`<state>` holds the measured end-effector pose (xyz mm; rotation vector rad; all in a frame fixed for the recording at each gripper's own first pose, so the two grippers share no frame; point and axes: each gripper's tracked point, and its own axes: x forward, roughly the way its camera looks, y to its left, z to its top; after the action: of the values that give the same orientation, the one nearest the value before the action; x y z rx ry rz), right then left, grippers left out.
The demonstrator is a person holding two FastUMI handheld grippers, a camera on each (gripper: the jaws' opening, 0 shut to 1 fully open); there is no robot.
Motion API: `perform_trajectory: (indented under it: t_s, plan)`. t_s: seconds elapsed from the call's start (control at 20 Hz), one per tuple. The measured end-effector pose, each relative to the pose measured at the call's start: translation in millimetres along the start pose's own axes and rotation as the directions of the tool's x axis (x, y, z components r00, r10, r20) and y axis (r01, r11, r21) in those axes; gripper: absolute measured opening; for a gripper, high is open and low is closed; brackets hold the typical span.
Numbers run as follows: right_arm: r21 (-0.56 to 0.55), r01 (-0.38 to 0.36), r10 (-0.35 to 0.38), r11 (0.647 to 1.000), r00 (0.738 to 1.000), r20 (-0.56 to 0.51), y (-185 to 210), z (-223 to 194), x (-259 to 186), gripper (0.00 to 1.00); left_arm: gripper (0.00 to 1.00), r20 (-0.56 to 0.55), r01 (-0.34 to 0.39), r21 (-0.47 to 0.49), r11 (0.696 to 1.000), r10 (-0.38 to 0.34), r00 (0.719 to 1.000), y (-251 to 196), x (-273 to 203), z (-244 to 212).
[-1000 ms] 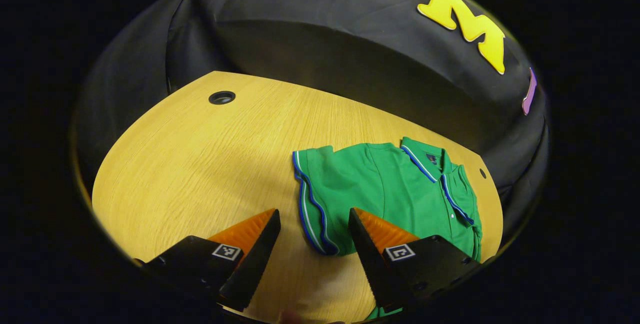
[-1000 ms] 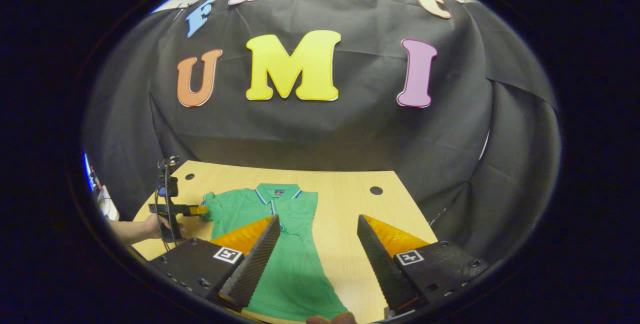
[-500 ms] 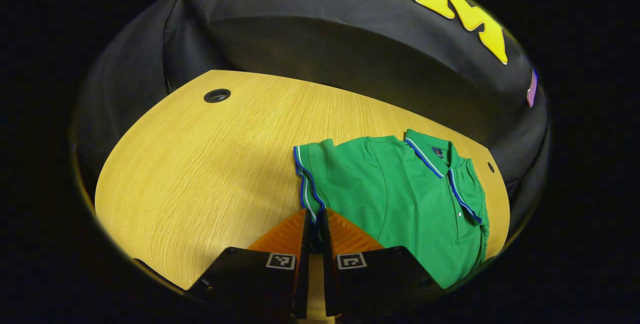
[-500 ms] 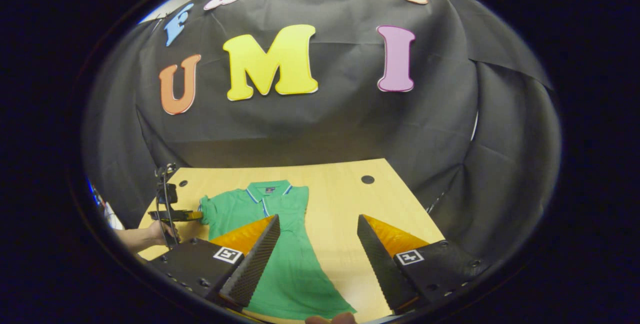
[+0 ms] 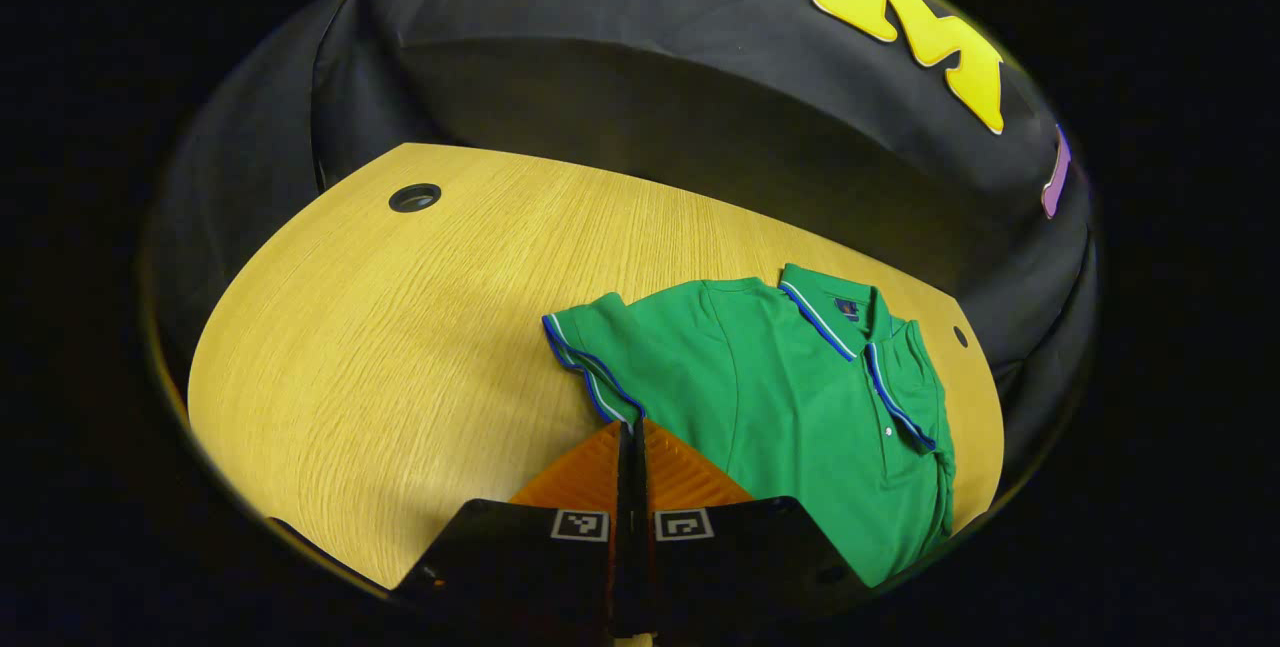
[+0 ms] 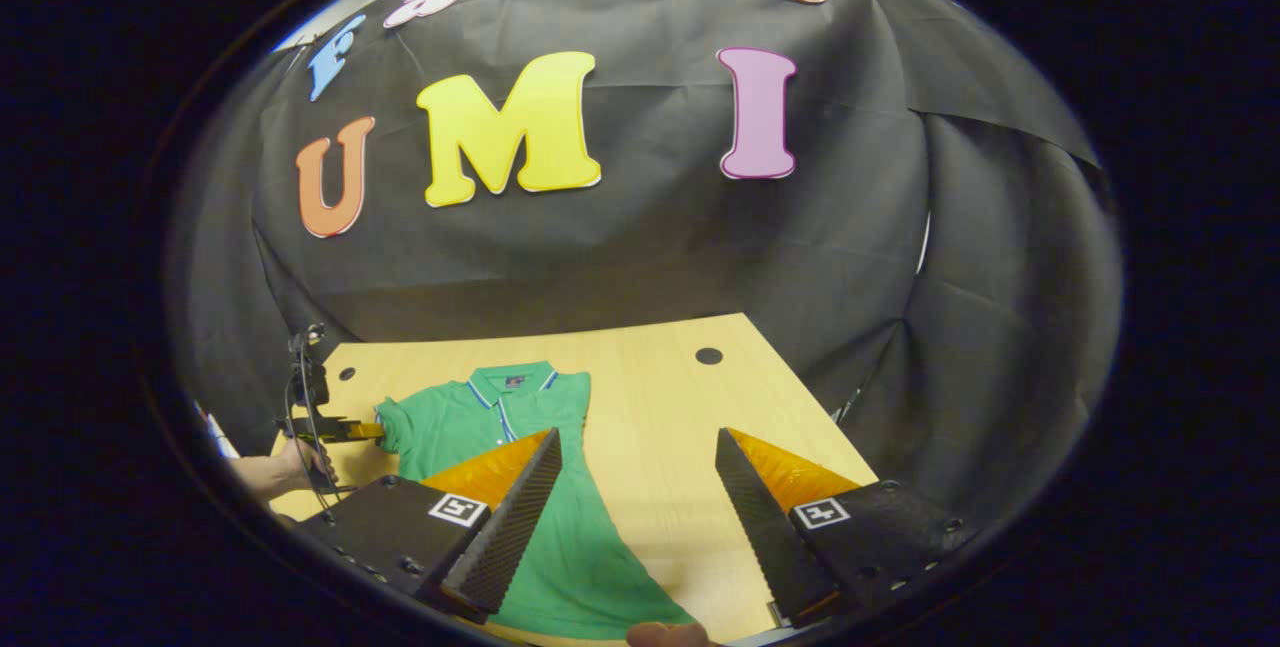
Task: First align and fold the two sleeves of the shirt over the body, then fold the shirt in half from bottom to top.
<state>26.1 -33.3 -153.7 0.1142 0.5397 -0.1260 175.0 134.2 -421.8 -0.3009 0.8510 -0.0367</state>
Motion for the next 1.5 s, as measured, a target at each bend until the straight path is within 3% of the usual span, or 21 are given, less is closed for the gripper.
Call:
perform_trajectory:
  t_s: [0.3, 0.55, 0.8, 1.05, 1.15, 1.35, 1.5]
  plan:
    - [0.013, 0.000, -0.001, 1.000, 1.000, 0.030, -11, 8, -5, 0.95, 0.03, 0.067, 0.053, 0.023, 0.998, -0.054, 0.996, -36, -22, 41]
    - [0.046, 0.017, -0.019, 0.999, 0.998, 0.052, -29, 12, -12, 0.95, 0.03, 0.082, 0.122, 0.106, 0.987, -0.131, 0.988, -97, -29, 61]
    - [0.085, 0.079, -0.086, 0.993, 0.993, 0.081, -66, 14, -27, 0.96, 0.03, 0.021, 0.177, 0.207, 0.962, -0.185, 0.983, -165, -16, 47]
    - [0.110, 0.137, -0.145, 0.984, 0.987, 0.068, -99, 5, -35, 0.95, 0.04, -0.034, 0.237, 0.227, 0.944, -0.236, 0.971, -225, 1, 25]
    - [0.126, 0.138, -0.146, 0.982, 0.987, 0.058, -103, 2, -33, 0.96, 0.12, -0.036, 0.233, 0.244, 0.941, -0.231, 0.972, -234, 2, 23]
    - [0.110, 0.113, -0.121, 0.987, 0.990, 0.069, -96, 9, -25, 0.96, 0.46, 0.013, 0.196, 0.216, 0.957, -0.203, 0.979, -225, -11, 34]
    - [0.050, 0.064, -0.068, 0.997, 0.994, 0.084, -78, 14, -17, 0.96, 1.00, 0.078, 0.089, 0.194, 0.977, -0.106, 0.991, -194, -29, 45]
